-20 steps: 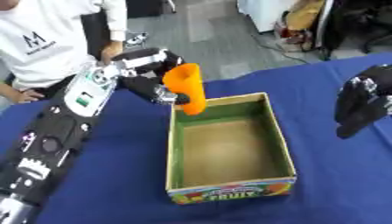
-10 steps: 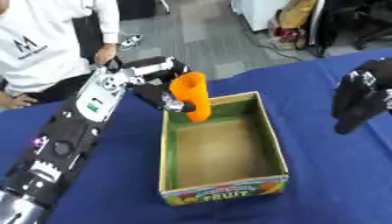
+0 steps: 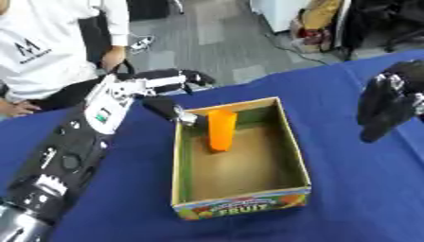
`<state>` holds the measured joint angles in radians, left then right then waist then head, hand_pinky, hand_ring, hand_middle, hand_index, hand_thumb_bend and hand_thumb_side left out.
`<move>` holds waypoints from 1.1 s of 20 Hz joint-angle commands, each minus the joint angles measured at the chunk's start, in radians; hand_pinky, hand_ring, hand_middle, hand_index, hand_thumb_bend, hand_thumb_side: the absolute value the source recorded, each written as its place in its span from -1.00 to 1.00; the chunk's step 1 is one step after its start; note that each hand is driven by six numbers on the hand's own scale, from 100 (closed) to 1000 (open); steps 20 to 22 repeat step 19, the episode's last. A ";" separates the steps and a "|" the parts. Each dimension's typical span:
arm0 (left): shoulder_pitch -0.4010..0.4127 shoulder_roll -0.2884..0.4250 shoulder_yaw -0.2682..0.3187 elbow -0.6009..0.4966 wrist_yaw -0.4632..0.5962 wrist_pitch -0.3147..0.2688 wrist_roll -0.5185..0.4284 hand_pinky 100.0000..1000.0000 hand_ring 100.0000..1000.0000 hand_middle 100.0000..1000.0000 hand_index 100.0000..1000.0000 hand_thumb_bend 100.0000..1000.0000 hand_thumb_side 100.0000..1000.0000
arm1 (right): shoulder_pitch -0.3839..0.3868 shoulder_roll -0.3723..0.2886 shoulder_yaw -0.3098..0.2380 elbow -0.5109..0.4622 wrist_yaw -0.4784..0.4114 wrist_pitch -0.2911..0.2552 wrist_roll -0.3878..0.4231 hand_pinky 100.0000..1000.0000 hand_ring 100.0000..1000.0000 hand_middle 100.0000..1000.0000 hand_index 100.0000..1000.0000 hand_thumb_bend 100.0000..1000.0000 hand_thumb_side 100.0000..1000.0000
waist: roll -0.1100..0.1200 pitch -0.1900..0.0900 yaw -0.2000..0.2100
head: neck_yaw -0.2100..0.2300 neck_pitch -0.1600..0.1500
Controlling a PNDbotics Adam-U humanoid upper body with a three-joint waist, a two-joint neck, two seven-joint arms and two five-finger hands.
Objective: Pick up objects on the table and place them in the box.
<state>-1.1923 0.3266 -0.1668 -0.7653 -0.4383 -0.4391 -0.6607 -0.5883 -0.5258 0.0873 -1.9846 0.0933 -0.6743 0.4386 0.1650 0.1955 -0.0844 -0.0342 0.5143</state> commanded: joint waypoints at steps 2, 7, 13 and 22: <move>-0.019 0.017 0.023 -0.009 -0.003 -0.064 -0.046 1.00 1.00 1.00 1.00 1.00 0.03 | -0.015 -0.007 -0.003 -0.015 -0.006 -0.112 0.117 -1.00 -0.42 -0.38 -0.03 -0.96 0.99 | -0.009 -0.023 0.003 | -0.003 0.000; 0.021 0.040 0.043 -0.048 0.035 -0.065 -0.009 1.00 1.00 1.00 1.00 1.00 0.06 | -0.010 -0.012 -0.007 -0.015 -0.003 -0.109 0.116 -1.00 -0.42 -0.38 -0.03 -0.96 0.99 | -0.007 -0.025 0.014 | -0.013 0.000; 0.217 0.096 0.095 -0.251 0.212 -0.040 0.128 0.68 0.81 0.92 1.00 0.89 0.16 | 0.016 -0.029 -0.031 -0.015 0.019 -0.098 0.100 -1.00 -0.42 -0.38 -0.03 -0.98 0.99 | -0.012 -0.031 0.046 | -0.043 0.003; 0.499 0.068 0.161 -0.601 0.414 0.051 0.304 0.46 0.62 0.77 0.97 0.72 0.08 | 0.059 -0.043 -0.068 -0.015 0.064 -0.089 0.054 -1.00 -0.42 -0.38 -0.03 -1.00 1.00 | -0.030 -0.033 0.085 | -0.060 0.018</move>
